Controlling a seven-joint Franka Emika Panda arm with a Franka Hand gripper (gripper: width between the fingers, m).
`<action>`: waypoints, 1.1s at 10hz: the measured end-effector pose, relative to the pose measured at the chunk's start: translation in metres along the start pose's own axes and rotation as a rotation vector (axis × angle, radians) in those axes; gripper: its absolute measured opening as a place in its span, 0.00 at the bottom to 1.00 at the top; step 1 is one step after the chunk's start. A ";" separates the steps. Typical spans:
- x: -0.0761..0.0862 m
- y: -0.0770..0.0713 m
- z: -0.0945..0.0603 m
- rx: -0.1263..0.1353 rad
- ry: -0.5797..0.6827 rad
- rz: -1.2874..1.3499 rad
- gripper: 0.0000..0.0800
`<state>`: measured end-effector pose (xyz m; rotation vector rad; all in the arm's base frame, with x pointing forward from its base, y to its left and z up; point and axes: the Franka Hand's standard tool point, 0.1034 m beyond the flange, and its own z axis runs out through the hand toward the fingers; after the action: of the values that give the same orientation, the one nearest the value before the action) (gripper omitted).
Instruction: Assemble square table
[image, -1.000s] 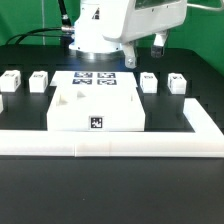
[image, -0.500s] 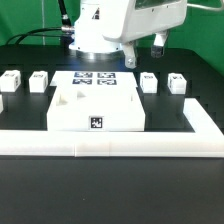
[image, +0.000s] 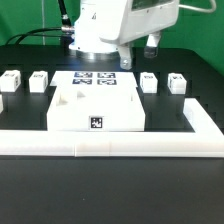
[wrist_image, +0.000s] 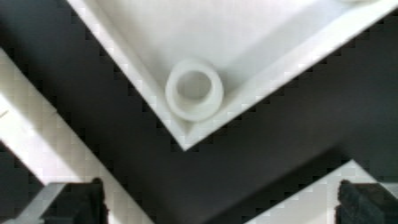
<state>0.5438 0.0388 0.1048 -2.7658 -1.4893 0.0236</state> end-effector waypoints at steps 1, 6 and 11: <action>-0.013 -0.010 0.004 -0.013 0.007 -0.122 0.81; -0.073 -0.024 0.022 -0.075 0.016 -0.633 0.81; -0.075 -0.040 0.044 -0.054 -0.022 -0.563 0.81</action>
Offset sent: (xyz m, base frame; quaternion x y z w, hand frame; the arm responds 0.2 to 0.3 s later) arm -0.0344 -0.0215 -0.0095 -0.0475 0.0468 -0.2923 0.9540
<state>0.4683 -0.0016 0.0623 -2.2804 -2.2371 0.0124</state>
